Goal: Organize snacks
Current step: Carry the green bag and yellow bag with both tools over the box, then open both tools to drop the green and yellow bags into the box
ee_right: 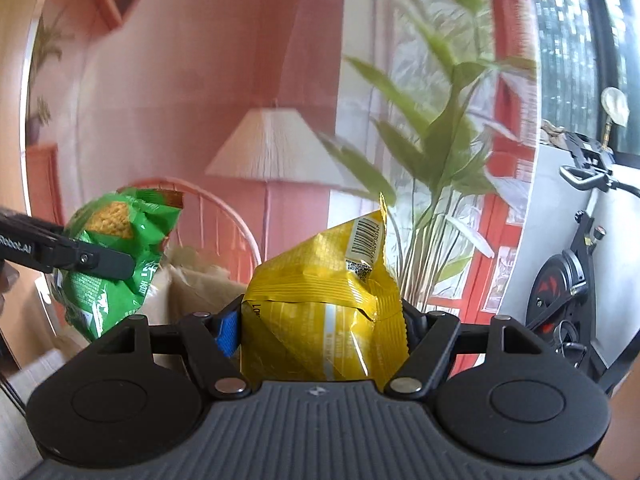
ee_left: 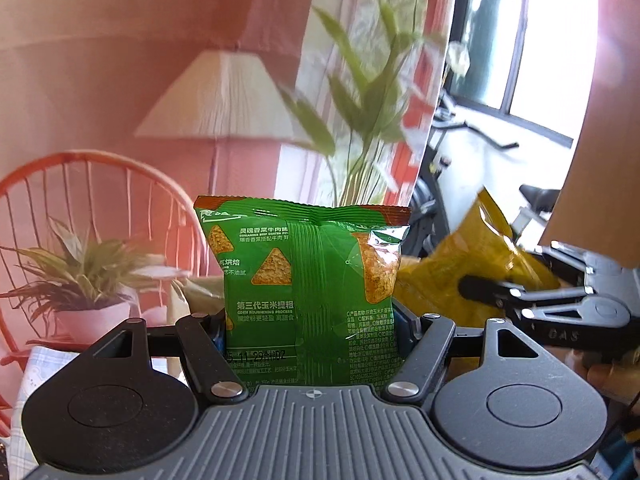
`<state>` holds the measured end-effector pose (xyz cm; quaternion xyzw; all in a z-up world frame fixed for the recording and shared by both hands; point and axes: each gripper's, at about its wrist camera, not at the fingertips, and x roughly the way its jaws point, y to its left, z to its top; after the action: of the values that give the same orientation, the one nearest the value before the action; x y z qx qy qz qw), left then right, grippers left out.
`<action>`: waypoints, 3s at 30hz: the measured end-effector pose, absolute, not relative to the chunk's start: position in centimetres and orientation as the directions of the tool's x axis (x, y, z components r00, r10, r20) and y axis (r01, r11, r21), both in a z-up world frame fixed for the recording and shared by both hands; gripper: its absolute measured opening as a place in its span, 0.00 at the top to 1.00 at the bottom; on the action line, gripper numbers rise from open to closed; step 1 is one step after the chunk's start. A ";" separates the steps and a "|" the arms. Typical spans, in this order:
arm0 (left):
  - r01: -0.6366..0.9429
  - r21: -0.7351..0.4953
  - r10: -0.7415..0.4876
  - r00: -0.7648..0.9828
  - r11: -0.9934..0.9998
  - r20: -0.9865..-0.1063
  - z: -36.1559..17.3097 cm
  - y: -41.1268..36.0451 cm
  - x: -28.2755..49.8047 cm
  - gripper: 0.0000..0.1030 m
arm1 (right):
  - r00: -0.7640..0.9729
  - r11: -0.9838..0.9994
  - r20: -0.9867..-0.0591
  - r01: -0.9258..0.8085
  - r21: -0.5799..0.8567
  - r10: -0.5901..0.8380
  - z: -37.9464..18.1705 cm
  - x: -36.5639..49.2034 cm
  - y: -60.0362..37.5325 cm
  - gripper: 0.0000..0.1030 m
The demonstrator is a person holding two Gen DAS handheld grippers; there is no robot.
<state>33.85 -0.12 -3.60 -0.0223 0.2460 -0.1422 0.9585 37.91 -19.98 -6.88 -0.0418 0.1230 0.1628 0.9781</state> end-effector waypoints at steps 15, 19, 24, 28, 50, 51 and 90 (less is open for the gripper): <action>0.247 0.240 -0.057 0.798 0.939 -0.600 -6.6 -2.9 37.5 0.27 | 0.882 0.930 -0.327 -0.367 -0.023 0.340 -9.2 42.6 -18.8 0.28; 0.256 0.219 -0.068 0.781 0.941 -0.621 -6.8 -2.6 37.9 0.25 | 0.876 0.930 -0.343 -0.368 -0.023 0.338 -9.7 42.9 -18.7 0.28; 0.252 0.119 -0.127 0.775 0.960 -0.619 -6.1 -1.5 38.4 0.17 | 0.872 0.929 -0.353 -0.369 -0.020 0.339 -9.9 42.9 -18.6 0.28; 0.243 0.068 -0.157 0.790 0.968 -0.592 -5.1 -0.8 38.0 0.17 | 0.872 0.930 -0.355 -0.368 -0.018 0.338 -9.9 42.8 -18.7 0.28; 0.204 -0.035 -0.189 0.814 0.978 -0.550 -4.0 1.1 34.3 0.17 | 0.881 0.953 -0.376 -0.303 0.016 0.287 -8.6 41.9 -18.4 0.12; 0.203 -0.037 -0.189 0.815 0.979 -0.548 -4.0 1.2 34.0 0.17 | 0.881 0.952 -0.376 -0.307 0.011 0.288 -8.5 41.5 -18.3 0.12; 0.148 -0.107 -0.183 0.815 0.983 -0.551 -5.1 3.9 29.2 0.17 | 0.685 0.913 -0.604 -0.325 0.247 0.407 -10.6 43.4 -17.4 0.72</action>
<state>29.20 3.92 -5.13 -0.0297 0.2919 -0.0869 0.9520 43.38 -17.36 -10.57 0.0598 0.3429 0.1996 0.9160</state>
